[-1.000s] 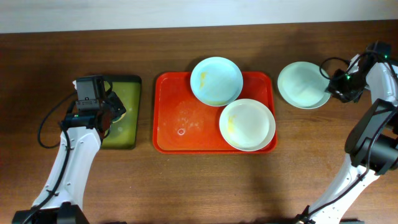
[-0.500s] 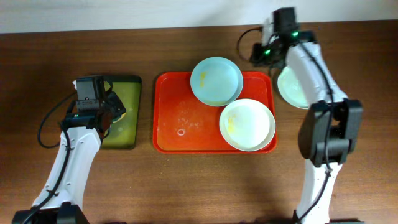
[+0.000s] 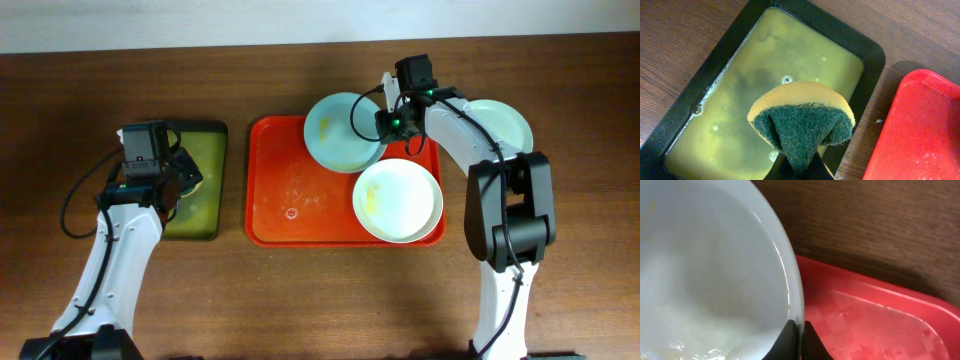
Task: Clean dirty plates on tray and stack at the side
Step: 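Grip the rim of the back blue plate with the right gripper, then scrub the back blue plate with the sponge in the left gripper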
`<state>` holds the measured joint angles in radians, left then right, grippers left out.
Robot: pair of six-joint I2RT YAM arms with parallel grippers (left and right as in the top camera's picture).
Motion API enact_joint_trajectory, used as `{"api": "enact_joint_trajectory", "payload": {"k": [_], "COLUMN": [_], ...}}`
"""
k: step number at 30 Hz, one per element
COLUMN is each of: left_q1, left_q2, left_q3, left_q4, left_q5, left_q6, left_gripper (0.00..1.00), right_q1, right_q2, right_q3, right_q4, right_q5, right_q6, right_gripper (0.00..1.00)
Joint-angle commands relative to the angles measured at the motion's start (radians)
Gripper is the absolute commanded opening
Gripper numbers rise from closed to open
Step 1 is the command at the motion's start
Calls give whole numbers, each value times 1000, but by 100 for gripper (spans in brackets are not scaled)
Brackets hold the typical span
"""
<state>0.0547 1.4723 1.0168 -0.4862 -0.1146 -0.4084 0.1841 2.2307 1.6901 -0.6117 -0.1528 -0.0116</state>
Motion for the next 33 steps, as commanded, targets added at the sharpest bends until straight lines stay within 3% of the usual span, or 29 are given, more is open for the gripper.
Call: {"api": "enact_joint_trajectory", "payload": {"k": [1, 4, 12, 14, 16, 20, 22, 27, 30, 33], "left_q1": [5, 5, 4, 4, 2, -166, -308, -494, -512, -512], "left_q2": [-14, -14, -12, -12, -12, 0, 77, 366, 443, 443], "left_q3": [-3, -3, -3, -3, -3, -3, -3, -2, -2, -2], "left_q4": [2, 2, 3, 2, 6, 123, 243, 568, 558, 434], "left_q5": [6, 6, 56, 132, 296, 335, 256, 119, 14, -179], "left_q6": [-2, -2, -3, -2, -7, -51, -70, -118, -117, -110], "left_gripper": [0, 0, 0, 0, 0, 0, 0, 0, 0, 0], "right_q1": [5, 44, 166, 174, 176, 176, 176, 176, 175, 175], "right_q2": [3, 3, 3, 3, 3, 3, 3, 3, 3, 3], "right_q3": [-10, -10, -10, -10, -14, -15, -15, -51, -84, -88], "right_q4": [-9, -48, -200, -192, -156, -151, -151, -127, -111, -95], "right_q5": [-124, -212, -206, -203, -203, -203, -203, -203, -202, -202], "right_q6": [-6, -8, -63, -63, -59, -13, -13, -13, -13, -13], "right_gripper": [4, 4, 4, 4, 4, 4, 4, 4, 4, 4]}}
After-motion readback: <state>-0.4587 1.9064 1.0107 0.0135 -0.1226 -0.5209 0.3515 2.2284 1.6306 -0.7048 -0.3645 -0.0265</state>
